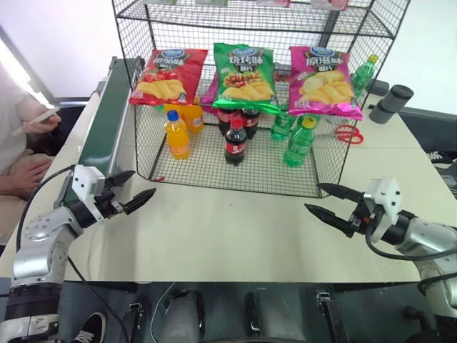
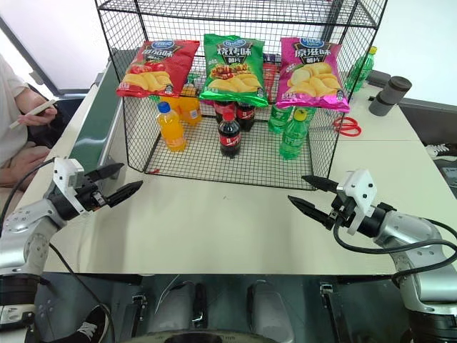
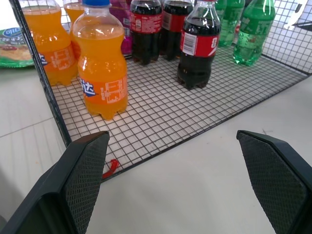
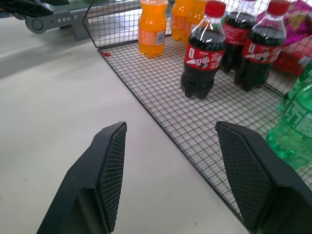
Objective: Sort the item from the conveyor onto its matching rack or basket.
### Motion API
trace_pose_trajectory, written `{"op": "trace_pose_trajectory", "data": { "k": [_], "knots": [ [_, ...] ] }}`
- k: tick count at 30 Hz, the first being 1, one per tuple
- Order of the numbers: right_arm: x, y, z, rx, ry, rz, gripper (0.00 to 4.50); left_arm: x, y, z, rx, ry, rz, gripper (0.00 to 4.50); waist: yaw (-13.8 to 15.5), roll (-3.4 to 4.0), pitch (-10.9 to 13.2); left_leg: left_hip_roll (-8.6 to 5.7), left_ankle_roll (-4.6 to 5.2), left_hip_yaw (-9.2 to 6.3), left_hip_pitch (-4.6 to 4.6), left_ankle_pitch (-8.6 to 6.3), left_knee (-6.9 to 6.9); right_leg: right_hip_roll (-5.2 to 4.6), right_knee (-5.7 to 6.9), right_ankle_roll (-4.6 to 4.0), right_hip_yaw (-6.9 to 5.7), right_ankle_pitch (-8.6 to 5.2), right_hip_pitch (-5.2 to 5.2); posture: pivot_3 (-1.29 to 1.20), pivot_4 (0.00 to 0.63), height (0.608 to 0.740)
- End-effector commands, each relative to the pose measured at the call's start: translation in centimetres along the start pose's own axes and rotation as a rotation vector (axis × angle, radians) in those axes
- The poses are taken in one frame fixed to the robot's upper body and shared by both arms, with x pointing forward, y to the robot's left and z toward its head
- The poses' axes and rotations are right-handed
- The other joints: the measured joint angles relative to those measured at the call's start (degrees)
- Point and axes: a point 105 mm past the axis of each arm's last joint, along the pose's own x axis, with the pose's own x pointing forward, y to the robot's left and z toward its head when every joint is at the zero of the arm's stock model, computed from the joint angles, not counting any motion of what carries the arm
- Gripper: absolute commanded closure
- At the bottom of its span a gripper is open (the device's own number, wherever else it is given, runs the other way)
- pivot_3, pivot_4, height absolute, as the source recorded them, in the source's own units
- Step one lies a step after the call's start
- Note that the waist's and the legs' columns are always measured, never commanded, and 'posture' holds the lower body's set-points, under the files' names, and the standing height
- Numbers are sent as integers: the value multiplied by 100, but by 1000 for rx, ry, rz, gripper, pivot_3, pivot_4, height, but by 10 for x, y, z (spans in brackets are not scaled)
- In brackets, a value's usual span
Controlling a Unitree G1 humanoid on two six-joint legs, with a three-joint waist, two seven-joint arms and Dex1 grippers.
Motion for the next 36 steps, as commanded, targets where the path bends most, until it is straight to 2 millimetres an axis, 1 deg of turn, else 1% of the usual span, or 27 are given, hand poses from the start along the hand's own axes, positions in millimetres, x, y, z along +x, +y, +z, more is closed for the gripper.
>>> {"op": "trace_pose_trajectory", "data": {
  "k": [1, 3, 5, 8, 11, 13, 18, 22, 29, 33, 36],
  "knots": [
    [0, -3, 3, -60, 6, 4, 1485, 3, 7, 5, 80, -15, 38, 0, 2, 0, 0, 0, 0, 0, 0, 0, 0, 0, 0, 0, 0, 0, 0, 0, 150, 740],
    [-1, -3, 2, -57, 8, 1, 1485, 4, 9, 11, 68, -62, 61, 0, 6, 0, 0, -1, 0, 1, 0, 0, 0, 0, 0, 0, 0, 0, 0, 0, 150, 740],
    [-3, -3, 2, -57, 9, 0, 1485, 5, 8, 13, 47, -72, 53, 0, 6, 0, 0, -1, 0, 2, -1, 0, 3, -1, 1, 1, 0, 0, 1, 0, 150, 740],
    [-3, -6, 3, -65, 7, -16, 1485, 11, 11, 26, 9, -121, 49, 0, 7, 0, 0, -1, 0, 1, -1, 0, 3, 0, 2, 1, 0, 1, 0, 0, 150, 740],
    [-2, -5, 0, -66, 13, -12, 1485, 17, 11, 31, 21, -127, 39, 0, 12, -1, -1, -2, -1, 0, 0, 1, 7, 0, 5, 1, -2, 1, 4, 0, 150, 740],
    [-1, -3, 1, -67, 12, -9, 1485, 18, 11, 31, 23, -123, 32, 0, 6, 0, -1, -3, -1, 1, 1, 1, 8, 0, 5, 2, -1, 1, 4, 0, 150, 740],
    [-4, -4, 2, -76, 18, -21, 1485, 19, 11, 24, 35, -93, 22, 0, -1, 0, -1, -1, -1, 1, 1, 1, 7, 4, 6, 2, -1, 1, 2, 0, 150, 740],
    [-8, -4, 1, -76, 21, -31, 1485, 19, 8, 24, 47, -87, 9, 0, 14, 0, -1, -2, -2, 2, 0, 1, 8, 1, 6, 2, -1, 1, 3, 0, 150, 740],
    [-8, -5, 0, -88, 27, -37, 1485, 21, 8, 24, 56, -80, 5, 0, 7, 0, -1, -2, -2, 1, 1, 1, 8, 2, 7, 2, -1, 1, 3, 0, 150, 740],
    [-11, -5, -1, -81, 29, -37, 1485, 18, 5, 24, 58, -75, 3, 0, 6, 0, -1, -2, -2, 2, 1, 1, 8, 2, 7, 2, -1, 1, 3, 0, 150, 740],
    [-11, -2, -2, -69, 33, -28, 1485, 11, 4, 19, 55, -50, 7, 0, -1, 0, -1, -1, -2, 2, 1, 1, 8, 2, 7, 2, 0, 1, 3, 0, 150, 740]
  ]
}}
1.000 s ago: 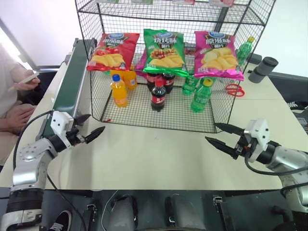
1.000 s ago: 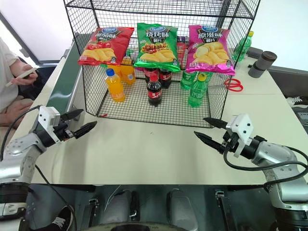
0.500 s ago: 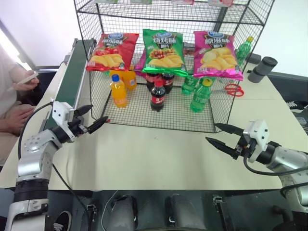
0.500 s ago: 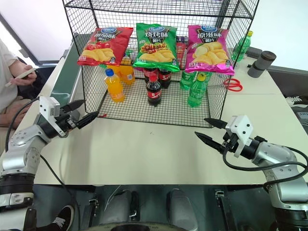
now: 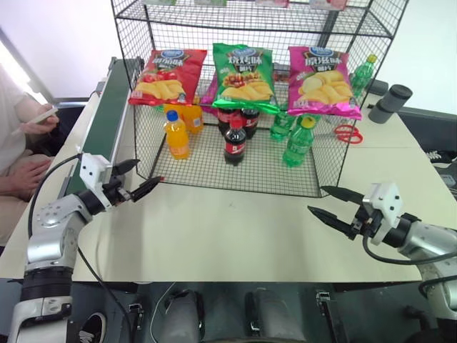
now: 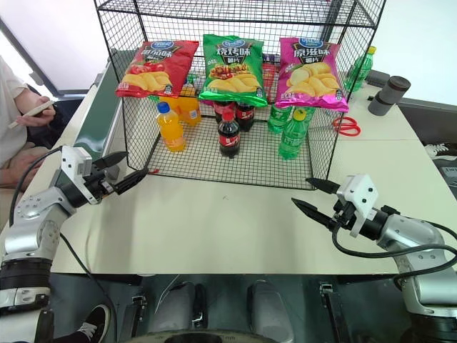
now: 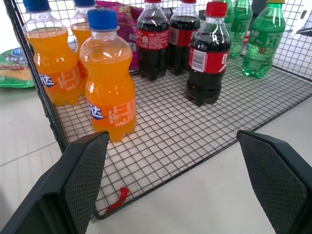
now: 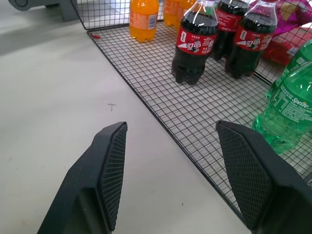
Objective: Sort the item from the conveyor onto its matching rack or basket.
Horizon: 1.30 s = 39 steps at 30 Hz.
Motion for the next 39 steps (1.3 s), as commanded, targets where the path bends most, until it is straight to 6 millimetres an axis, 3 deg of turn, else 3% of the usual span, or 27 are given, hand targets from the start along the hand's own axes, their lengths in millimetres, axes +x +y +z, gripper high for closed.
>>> {"op": "trace_pose_trajectory", "data": {
  "k": [1, 10, 20, 35, 39],
  "knots": [
    [-5, -1, 9, -26, -13, -5, 1485, -9, 0, 6, 34, 7, -1, 0, -5, 0, 0, 1, 0, 0, 0, 0, 0, 0, 0, 0, 0, 0, 0, 0, 150, 740],
    [-16, 5, 6, -10, 39, 7, 1485, -14, -13, -5, 29, 51, -32, 0, 5, -2, -2, 0, 0, -2, 2, 0, 1, -2, 0, -1, 0, 0, 3, 0, 150, 740],
    [-8, -2, 7, -29, 24, 9, 1485, -8, -8, 2, 44, 20, -11, 0, 8, -2, -2, -2, 0, -2, 3, 0, 2, -2, 1, -1, 0, 0, 4, 0, 150, 740],
    [-10, -2, 6, -39, 34, 6, 1485, -2, -10, -4, 36, 31, -32, 0, 5, -1, -3, -2, 0, -2, 3, 0, 2, -1, 2, 0, 0, 0, 5, 0, 150, 740],
    [-11, -4, 12, -43, 32, 7, 1485, 5, -17, 4, 38, 0, -58, 0, 5, -1, -3, -2, 0, -1, 3, 0, 2, -1, 1, 0, 0, 0, 4, 0, 150, 740]
  ]
}}
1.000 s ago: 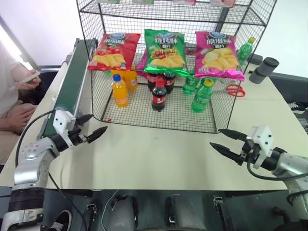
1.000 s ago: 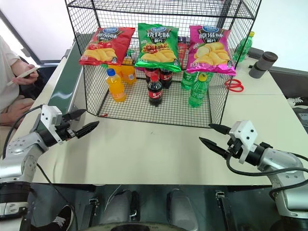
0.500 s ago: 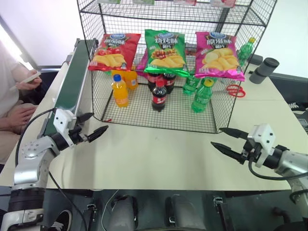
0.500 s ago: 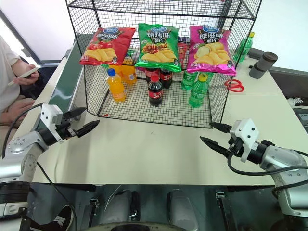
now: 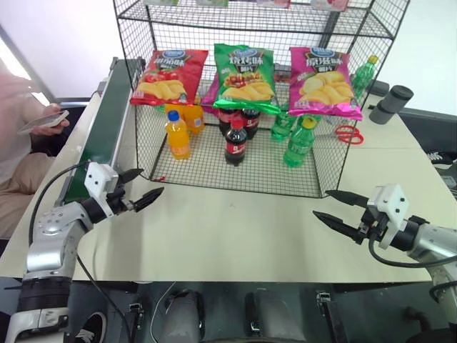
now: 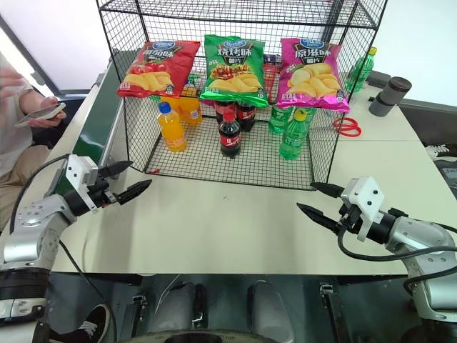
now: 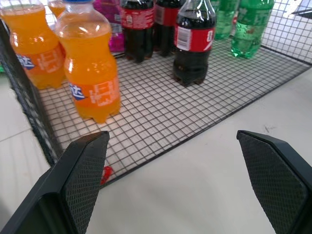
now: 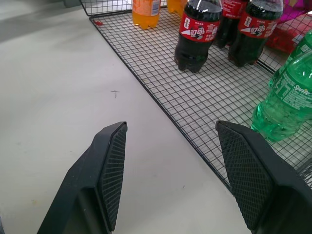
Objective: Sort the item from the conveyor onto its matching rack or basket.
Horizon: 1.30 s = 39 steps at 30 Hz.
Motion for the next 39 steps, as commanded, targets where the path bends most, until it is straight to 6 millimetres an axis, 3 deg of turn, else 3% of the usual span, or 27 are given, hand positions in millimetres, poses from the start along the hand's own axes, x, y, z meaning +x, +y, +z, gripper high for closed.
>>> {"op": "trace_pose_trajectory", "data": {
  "k": [1, 20, 27, 39],
  "knots": [
    [-4, -5, 12, -44, -16, -7, 1485, 4, -4, 17, 50, -51, -25, 0, 0, 0, 0, 0, 0, 0, 0, 0, 0, 0, 0, 0, 0, 0, 0, 0, 150, 740],
    [0, -10, 11, -68, -11, -14, 1485, 0, 6, 20, 83, -27, -31, 0, -1, 0, 0, 1, 0, 0, 0, 0, 1, 2, 1, 0, 0, 0, 0, 0, 150, 740],
    [4, -16, 24, -89, -39, -19, 1485, 1, 13, 28, 105, -38, -32, 0, 1, 0, 0, 1, 0, 1, 1, 0, 2, 4, 2, 0, -1, 0, 1, 0, 150, 740],
    [3, -15, 20, -116, -3, 17, 1485, 1, 4, 25, 56, -68, -20, 0, -5, 0, 0, 0, -1, 1, 2, 1, 3, 3, 4, 1, 0, 0, 2, 0, 150, 740]
  ]
}}
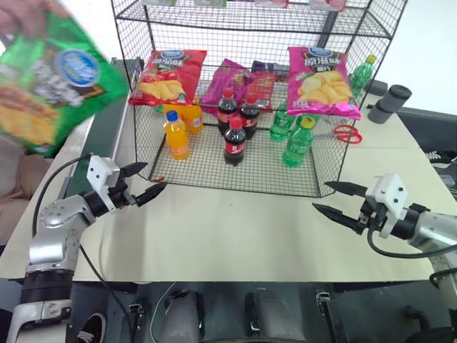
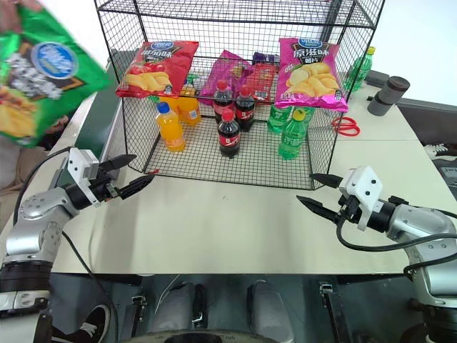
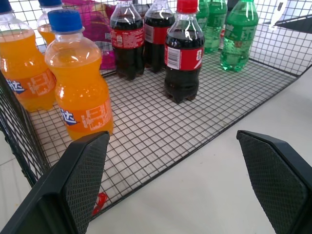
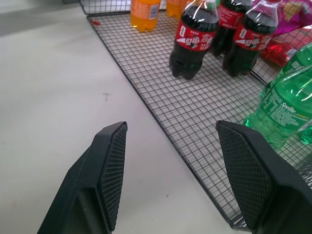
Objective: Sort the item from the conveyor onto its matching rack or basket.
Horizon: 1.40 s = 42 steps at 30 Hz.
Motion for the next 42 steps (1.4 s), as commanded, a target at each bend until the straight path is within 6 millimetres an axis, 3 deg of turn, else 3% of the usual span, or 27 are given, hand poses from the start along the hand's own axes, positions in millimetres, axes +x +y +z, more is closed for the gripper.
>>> {"op": "trace_pose_trajectory", "data": {
  "k": [1, 18, 33, 38, 42],
  "knots": [
    [-3, -3, 8, -39, -13, -1, 1485, -3, 0, 10, 26, -29, 9, 0, 2, 0, 0, 0, 0, 0, 0, 0, 0, 0, 0, 0, 0, 0, 0, 0, 150, 740],
    [-7, -14, 25, -22, -36, -9, 1485, -4, 1, 17, 26, -15, 3, 0, 5, 0, 0, 0, 0, -1, -1, 0, 0, 0, -1, 0, 0, 0, 0, 0, 150, 740],
    [-3, -9, 19, -23, -31, 1, 1485, -1, -3, 12, 4, -11, -15, 0, 2, 0, 0, 0, 0, -1, -1, 0, 0, 0, -1, 0, 0, 0, 0, 0, 150, 740],
    [-2, -1, 7, 14, -32, -9, 1485, -2, -6, 2, -12, 2, -7, 0, 6, 0, 0, 0, 0, -1, -1, 0, 0, 0, -1, 0, 0, 0, 0, 0, 150, 740],
    [-3, 3, 6, 30, -32, -19, 1485, -1, -8, 5, -28, -1, -15, 0, 7, 0, 0, -1, 0, 0, -2, 0, 1, -2, -1, 0, 0, 0, 0, 0, 150, 740]
  ]
}}
